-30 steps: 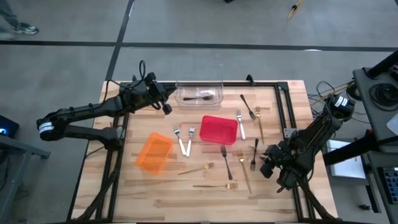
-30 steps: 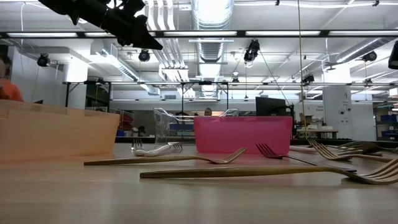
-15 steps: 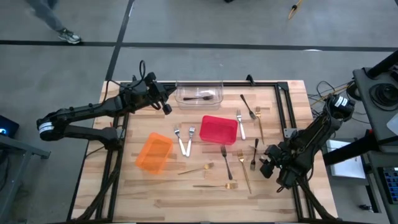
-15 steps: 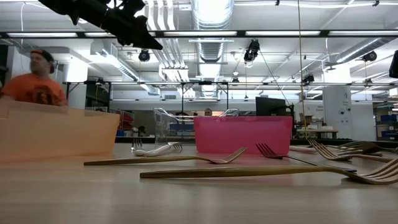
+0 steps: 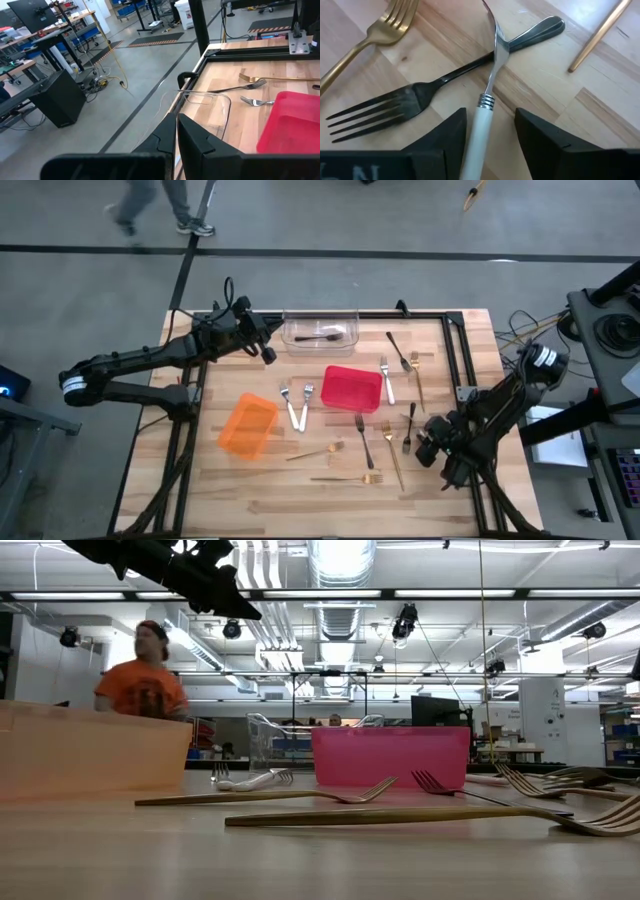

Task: Sort silverware by color (type)
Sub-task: Put the white fork into the red bin

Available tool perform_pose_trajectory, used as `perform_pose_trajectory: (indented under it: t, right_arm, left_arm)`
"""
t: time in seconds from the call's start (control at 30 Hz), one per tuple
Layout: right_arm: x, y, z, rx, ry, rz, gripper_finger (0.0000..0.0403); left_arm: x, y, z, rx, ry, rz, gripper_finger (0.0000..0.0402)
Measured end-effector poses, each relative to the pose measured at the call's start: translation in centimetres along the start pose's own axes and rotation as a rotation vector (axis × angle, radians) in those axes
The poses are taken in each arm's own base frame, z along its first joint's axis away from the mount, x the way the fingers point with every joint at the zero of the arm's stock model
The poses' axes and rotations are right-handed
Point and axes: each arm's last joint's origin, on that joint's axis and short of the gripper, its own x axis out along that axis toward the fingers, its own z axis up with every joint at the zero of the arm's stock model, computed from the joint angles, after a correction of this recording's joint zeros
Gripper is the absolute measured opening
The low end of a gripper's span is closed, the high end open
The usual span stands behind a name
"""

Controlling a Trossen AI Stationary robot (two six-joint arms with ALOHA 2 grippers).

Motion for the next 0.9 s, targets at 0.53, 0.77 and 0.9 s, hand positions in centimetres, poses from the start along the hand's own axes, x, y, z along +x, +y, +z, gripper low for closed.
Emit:
perform_pose_trajectory:
  t: [0.53, 0.77, 0.9]
  right_arm:
    - [-0.7, 0.6, 0.3, 0.043, -0.007, 0.019, 0.003]
    - [-3.4, 0.4, 2.4, 0.052, -0.045, 0.003, 0.003]
    - [-5.6, 0.3, 4.2, 0.063, -0.126, 0.022, 0.003]
  left_arm:
    - [0.0, 0.0, 0.0, 0.004, 0.001, 0.0, 0.0]
    - [0.0, 0.0, 0.0, 0.008, 0.001, 0.0, 0.0]
    - [0.0, 0.0, 0.0, 0.008, 0.002, -0.001, 0.0]
